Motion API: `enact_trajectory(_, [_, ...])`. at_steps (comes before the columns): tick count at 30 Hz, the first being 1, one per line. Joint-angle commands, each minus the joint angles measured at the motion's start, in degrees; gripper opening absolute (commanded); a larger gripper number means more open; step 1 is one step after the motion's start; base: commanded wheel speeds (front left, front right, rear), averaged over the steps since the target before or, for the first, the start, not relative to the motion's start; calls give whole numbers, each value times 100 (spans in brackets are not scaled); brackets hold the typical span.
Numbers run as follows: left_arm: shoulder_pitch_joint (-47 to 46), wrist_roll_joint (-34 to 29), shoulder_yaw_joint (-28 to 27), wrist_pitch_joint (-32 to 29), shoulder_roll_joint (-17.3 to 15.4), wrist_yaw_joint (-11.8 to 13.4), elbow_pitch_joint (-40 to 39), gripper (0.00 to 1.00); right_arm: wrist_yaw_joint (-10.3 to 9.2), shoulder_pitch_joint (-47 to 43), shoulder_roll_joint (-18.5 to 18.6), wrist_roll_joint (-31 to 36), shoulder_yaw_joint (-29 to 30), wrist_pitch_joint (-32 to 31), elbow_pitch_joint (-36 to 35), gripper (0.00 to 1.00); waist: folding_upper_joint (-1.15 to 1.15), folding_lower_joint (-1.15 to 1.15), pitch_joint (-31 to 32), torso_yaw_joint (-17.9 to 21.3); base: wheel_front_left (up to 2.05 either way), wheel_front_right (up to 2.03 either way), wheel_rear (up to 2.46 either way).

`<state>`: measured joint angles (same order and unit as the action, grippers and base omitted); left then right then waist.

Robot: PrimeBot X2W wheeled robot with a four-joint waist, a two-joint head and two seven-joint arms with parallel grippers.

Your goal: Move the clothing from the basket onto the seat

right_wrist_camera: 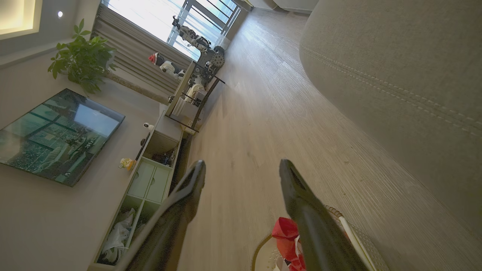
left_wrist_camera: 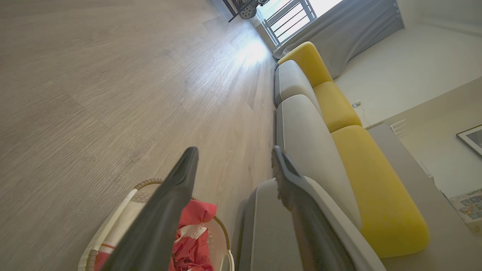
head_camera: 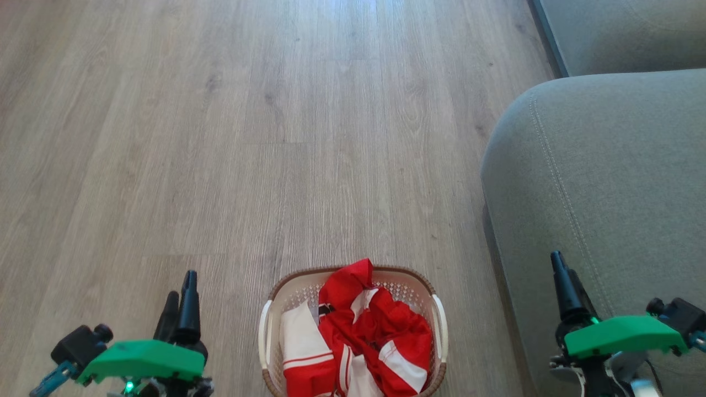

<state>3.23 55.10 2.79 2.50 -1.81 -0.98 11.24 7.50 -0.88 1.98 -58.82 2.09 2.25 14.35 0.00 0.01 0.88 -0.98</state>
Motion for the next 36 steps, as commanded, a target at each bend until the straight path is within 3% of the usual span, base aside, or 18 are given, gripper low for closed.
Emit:
enact_trajectory(1, [-155,-175,-66,63,-70,15,-251,100,0,102,47,162,-83,84,-258,100,0,0,2,-2,0,0,0])
enact_trajectory(36, [25,-2781,404,649,-195,583,-623,100,-1,52,68,2721,-498,672,-576,100,0,0,70,-63,0,0,0])
